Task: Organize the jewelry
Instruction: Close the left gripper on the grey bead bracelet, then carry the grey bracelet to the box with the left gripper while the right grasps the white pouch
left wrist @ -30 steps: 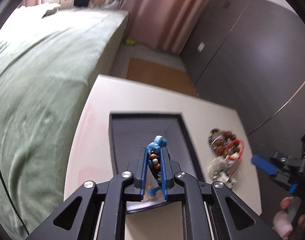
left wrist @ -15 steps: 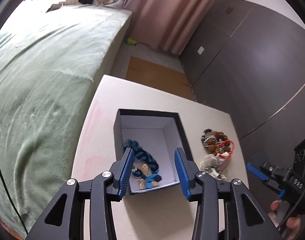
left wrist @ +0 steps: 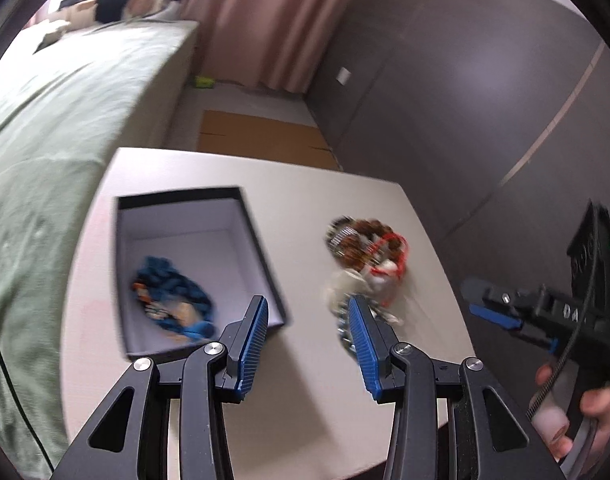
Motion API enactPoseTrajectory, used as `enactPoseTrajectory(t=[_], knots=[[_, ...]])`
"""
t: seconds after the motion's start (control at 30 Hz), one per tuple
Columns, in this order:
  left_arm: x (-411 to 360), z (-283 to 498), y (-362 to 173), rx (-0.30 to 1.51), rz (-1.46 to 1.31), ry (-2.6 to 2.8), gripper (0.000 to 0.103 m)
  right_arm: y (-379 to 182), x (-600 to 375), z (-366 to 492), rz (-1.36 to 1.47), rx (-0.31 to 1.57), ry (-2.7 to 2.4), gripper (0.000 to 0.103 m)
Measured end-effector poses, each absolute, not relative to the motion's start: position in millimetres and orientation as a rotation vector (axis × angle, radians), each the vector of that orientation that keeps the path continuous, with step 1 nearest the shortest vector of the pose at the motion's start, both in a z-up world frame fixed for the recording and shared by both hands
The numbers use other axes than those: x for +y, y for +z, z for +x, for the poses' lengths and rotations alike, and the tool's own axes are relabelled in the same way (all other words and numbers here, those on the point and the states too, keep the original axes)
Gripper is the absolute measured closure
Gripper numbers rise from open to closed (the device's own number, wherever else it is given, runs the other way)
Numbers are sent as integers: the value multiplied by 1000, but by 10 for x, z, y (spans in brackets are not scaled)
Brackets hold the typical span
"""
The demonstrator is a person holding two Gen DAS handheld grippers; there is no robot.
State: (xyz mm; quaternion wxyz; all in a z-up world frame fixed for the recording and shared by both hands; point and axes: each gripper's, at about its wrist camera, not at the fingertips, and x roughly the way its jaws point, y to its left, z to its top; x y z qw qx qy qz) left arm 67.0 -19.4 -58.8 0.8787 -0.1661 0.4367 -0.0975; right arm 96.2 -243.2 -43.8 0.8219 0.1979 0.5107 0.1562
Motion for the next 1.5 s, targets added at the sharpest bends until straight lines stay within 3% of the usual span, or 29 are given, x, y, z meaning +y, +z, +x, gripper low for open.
enactPoseTrajectory(t=[0.73,0.8,0.83,0.9,1.5], knots=[[-1005,948,-1248,1015,-110,-193,67,-571,-3016,1083,521,1124,221,38],[-1085,947,-1259,1013,-51,-187,76,-578,-3016,1087,519,1127,220,38],[-1095,942,-1260,1012,-38,-187,91,-580,-3013,1091,517,1129,220,38],[-1055,940,-1261,1025,-80,-218,95,-587,-3000,1093,511,1132,220,38],[-614,614,-510,852,-276,-350,95,-638,-2726,1076,457,1144,233,38]])
